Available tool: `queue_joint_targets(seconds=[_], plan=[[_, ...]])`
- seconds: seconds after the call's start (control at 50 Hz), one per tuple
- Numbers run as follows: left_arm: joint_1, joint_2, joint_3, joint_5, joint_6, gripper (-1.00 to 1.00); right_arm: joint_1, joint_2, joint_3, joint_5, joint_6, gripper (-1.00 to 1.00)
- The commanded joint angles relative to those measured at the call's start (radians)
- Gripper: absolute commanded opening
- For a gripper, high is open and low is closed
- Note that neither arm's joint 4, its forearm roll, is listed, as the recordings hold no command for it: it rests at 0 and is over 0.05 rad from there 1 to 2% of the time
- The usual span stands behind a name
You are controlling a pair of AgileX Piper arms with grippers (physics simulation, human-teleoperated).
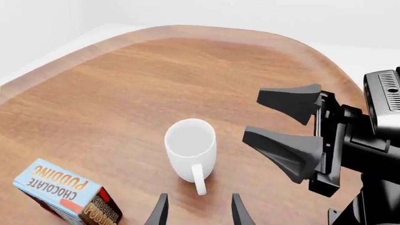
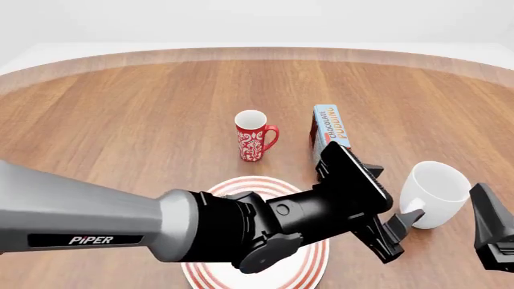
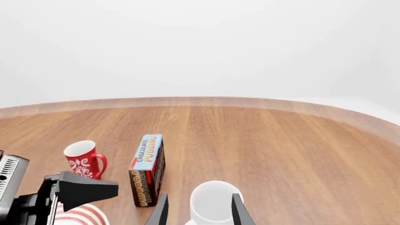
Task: Pick up the white mug and put it on the plate, and put the chocolate pudding to the right of the plate.
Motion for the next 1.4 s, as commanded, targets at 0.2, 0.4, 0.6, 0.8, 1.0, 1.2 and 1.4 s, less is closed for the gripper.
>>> queue_joint_targets(seconds=[0.2, 0.4, 0.6, 0.8, 1.0, 1.2, 1.4], plan=[[-0.003, 0.045, -0.058, 0.026, -0.014, 1.0, 0.0, 0.0, -0.004, 0.003, 0.003, 1.0], [-0.007, 0.072, -0.083, 0.037, -0.02, 1.0, -0.001, 0.0, -0.006, 0.003, 0.006, 1.0], [-0.003, 0.103, -0.118, 0.053, -0.03, 1.0, -0.002, 0.0, -0.002, -0.002, 0.01, 1.0], [0.0, 0.135, -0.148, 0.066, -0.036, 1.0, -0.003, 0.0, 0.003, -0.007, 0.014, 1.0], [0.007, 0.168, -0.183, 0.079, -0.04, 1.0, -0.004, 0.007, 0.004, -0.014, 0.017, 1.0], [0.011, 0.194, -0.224, 0.105, -0.048, 1.0, -0.004, 0.0, 0.002, -0.007, 0.019, 1.0], [0.012, 0.215, -0.249, 0.12, -0.055, 1.0, -0.002, 0.0, -0.001, -0.005, 0.02, 1.0]])
